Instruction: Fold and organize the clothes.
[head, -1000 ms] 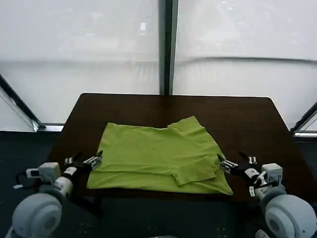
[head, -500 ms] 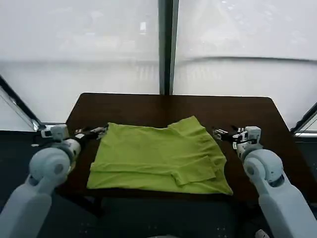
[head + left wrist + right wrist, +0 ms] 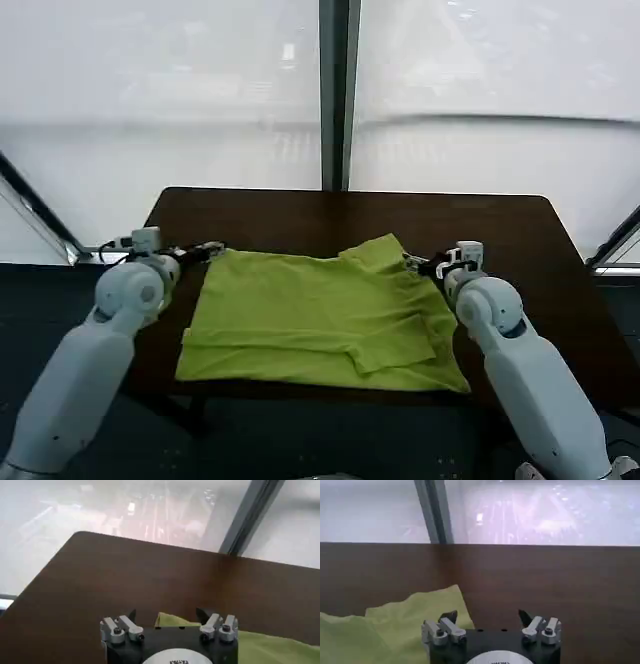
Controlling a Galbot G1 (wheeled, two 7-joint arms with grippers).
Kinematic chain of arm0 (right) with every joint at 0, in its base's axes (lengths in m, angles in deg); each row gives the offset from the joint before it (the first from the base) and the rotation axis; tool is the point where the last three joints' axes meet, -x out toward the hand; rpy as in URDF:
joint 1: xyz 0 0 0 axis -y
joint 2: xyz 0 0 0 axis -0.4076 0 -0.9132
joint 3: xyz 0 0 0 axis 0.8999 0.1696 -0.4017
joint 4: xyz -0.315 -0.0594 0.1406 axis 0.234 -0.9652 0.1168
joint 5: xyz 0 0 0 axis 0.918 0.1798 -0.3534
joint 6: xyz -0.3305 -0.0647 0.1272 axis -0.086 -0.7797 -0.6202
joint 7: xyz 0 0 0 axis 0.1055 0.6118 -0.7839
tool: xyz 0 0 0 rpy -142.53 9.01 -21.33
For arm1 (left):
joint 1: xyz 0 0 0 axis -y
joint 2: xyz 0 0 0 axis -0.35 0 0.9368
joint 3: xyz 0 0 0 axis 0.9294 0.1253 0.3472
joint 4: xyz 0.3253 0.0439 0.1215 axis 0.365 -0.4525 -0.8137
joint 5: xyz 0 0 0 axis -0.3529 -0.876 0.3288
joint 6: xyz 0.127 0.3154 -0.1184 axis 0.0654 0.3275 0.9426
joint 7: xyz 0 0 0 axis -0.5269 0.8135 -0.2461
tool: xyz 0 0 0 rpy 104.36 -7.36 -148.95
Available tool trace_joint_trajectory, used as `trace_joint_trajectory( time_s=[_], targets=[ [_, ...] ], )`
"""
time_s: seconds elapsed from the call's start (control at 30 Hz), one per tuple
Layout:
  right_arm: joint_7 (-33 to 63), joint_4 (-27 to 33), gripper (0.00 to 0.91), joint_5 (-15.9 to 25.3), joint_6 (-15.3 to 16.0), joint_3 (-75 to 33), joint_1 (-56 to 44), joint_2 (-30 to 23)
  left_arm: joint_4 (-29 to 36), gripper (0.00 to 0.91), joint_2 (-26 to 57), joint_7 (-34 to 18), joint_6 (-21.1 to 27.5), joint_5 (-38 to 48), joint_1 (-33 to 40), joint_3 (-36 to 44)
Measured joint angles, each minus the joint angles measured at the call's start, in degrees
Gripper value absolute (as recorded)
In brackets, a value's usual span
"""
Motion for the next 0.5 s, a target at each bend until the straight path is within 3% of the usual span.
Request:
trace_joint_trajectory(
  time_s=[0.27, 0.3, 0.43, 0.5],
  targets=[
    [-0.2, 0.9, 0.868, 0.0, 0.0, 1.3, 1.0, -0.1, -2.6, 0.878, -0.8, 1.6, 0.0, -2.2, 1.1, 1.4],
    [-0.2, 1.0, 0.790, 0.0, 0.0, 1.4, 1.1, -0.1, -2.9, 0.878, -1.0, 1.7, 0.0, -2.5, 1.2, 1.6],
    [-0.4, 1.1, 0.722, 0.0, 0.0, 1.6, 1.1, -0.1, -3.8, 0.878, -1.7, 1.8, 0.0, -3.0, 1.6, 2.1],
    [-0.4, 1.1, 0.683, 0.0, 0.0, 1.7, 1.1, -0.1, -4.0, 0.751, -1.7, 1.9, 0.0, -3.0, 1.8, 2.3]
  ],
)
